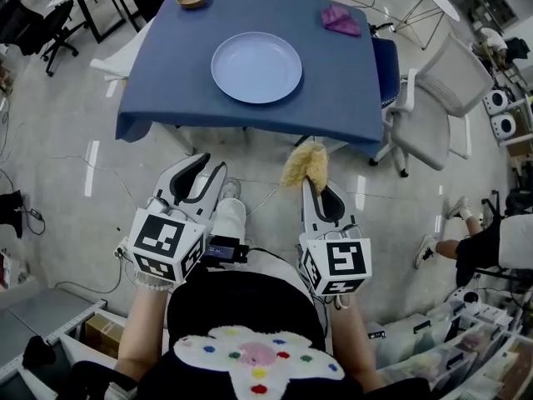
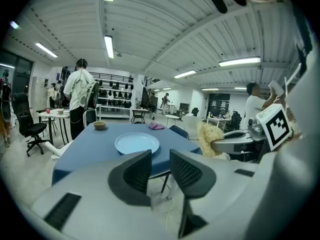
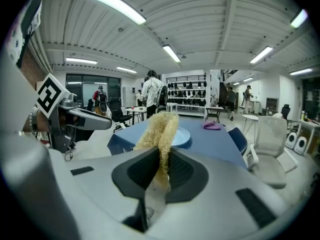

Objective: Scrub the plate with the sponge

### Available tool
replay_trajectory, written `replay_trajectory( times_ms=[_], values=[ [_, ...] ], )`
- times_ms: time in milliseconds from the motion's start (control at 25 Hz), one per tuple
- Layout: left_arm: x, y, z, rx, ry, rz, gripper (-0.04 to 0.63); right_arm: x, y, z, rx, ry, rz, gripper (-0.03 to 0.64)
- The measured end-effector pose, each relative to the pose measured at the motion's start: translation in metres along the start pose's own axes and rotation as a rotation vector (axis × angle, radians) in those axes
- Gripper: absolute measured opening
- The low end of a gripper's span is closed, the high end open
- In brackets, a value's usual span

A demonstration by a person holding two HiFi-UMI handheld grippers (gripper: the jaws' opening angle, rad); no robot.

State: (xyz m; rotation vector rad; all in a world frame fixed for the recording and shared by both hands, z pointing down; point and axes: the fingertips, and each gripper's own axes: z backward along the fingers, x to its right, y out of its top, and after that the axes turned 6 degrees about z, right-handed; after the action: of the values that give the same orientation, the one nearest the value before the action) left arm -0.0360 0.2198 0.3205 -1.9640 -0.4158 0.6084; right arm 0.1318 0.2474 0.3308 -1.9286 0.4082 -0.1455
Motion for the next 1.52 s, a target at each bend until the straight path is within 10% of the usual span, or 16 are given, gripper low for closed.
replay_trajectory(
  times_ms=[1520],
  values=[
    [-0.173, 0.069, -0.196, -0.145, -0.059, 0.073, 0.118, 0.054, 0.072, -0.237, -0.121, -0.045, -0.01, 0.041]
  ],
)
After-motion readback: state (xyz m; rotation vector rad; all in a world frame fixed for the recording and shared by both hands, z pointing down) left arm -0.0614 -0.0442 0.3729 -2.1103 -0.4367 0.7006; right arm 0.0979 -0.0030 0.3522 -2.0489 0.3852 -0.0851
